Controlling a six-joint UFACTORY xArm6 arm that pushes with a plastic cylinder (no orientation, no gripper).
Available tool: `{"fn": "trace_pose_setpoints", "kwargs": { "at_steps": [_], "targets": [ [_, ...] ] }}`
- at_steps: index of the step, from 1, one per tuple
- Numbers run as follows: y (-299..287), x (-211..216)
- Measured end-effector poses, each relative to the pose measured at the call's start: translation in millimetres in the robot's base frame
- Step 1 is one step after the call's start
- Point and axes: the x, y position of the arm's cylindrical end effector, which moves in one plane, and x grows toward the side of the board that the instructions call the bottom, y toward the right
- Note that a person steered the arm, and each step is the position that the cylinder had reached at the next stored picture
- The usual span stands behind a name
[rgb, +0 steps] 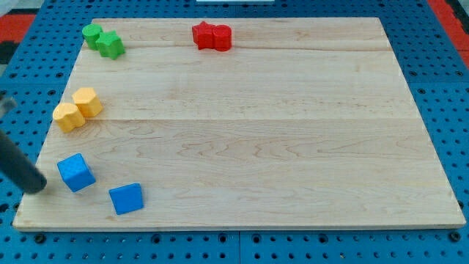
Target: Move the arm to the left of the red star
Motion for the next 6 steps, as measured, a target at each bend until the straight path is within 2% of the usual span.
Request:
{"fn": "trace_pose_setpoints", "kwargs": {
  "at_steps": [1, 2, 3, 4, 5, 6],
  "targets": [
    [-9, -53],
    [-24, -70],
    [-24, -107],
    [1, -166],
    [81, -189],
    [118, -223]
  ]
}}
